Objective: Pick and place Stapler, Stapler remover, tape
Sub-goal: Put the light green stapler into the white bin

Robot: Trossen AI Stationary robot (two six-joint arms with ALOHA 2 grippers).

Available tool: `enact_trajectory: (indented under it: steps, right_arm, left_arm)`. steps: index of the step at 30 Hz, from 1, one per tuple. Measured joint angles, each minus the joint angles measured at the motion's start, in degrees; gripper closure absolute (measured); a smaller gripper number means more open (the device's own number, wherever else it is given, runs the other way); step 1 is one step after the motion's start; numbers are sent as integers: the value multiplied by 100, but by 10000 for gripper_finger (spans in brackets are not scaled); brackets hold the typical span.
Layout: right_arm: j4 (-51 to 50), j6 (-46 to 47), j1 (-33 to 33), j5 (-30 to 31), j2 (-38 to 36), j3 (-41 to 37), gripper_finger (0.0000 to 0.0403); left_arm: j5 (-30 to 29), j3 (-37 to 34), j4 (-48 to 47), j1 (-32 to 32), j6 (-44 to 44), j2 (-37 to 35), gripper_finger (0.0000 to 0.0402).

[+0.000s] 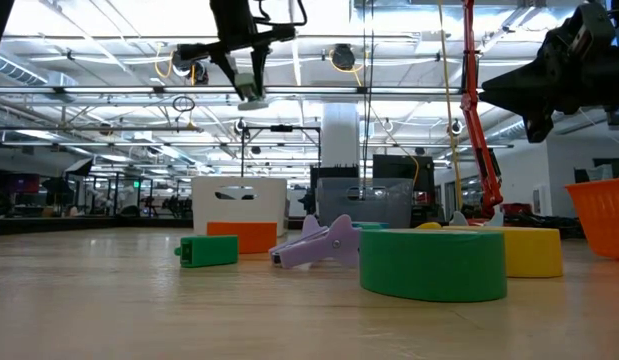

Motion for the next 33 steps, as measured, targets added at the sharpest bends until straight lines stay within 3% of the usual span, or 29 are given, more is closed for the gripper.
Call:
enact_trajectory:
  steps: [16,25,33]
  right_arm:
    - [0,-206,-2,0,0,-1,330]
    - [1,-205,-2,-3,-1,0,330]
    - [-1,-202,-2,-2,-2,0,330]
  left_arm:
    - [183,0,19,251,164,20,281]
    - [173,0,469,334,347,698,281]
    - [725,-1,396,554,387,1426,281]
